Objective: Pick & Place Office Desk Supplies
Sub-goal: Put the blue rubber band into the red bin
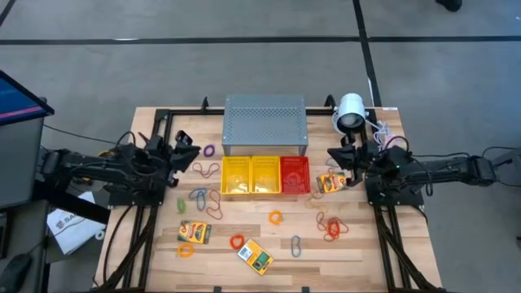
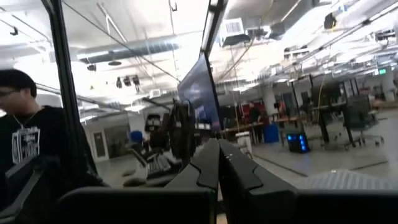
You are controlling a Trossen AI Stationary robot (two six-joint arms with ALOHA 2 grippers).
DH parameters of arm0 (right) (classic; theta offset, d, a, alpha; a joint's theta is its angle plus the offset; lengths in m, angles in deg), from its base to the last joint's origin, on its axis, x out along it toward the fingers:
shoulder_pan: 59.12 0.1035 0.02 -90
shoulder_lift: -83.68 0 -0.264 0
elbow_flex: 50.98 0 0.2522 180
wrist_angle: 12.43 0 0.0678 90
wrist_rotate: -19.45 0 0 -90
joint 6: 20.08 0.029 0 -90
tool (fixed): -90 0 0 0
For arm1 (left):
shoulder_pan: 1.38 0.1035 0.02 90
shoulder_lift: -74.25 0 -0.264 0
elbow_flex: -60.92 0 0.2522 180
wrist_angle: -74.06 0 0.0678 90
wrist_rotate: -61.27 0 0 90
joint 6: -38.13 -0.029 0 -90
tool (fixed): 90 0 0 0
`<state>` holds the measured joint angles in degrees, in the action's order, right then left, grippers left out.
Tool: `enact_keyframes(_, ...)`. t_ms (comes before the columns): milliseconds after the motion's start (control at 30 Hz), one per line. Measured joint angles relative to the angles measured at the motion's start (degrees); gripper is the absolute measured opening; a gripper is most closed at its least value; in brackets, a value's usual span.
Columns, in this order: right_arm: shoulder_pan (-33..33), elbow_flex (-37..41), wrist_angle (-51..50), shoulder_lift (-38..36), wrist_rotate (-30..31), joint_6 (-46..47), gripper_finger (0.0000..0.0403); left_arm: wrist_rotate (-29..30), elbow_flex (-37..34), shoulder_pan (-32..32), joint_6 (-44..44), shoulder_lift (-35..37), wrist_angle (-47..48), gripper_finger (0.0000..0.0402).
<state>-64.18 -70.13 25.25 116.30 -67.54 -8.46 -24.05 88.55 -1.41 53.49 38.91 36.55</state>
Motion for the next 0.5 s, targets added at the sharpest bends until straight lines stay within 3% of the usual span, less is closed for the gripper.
enact_keyframes(300,0.00,-2.33,-1.39,0.12,-1.91,3.85,0.0000,0.01,0.00,0.00,-4.76,-4.77,6.60,0.0067)
enact_keyframes(500,0.04,-12.61,-17.46,4.63,-5.96,-0.93,0.0000,0.02,2.95,0.00,-8.95,-7.65,11.43,0.0067)
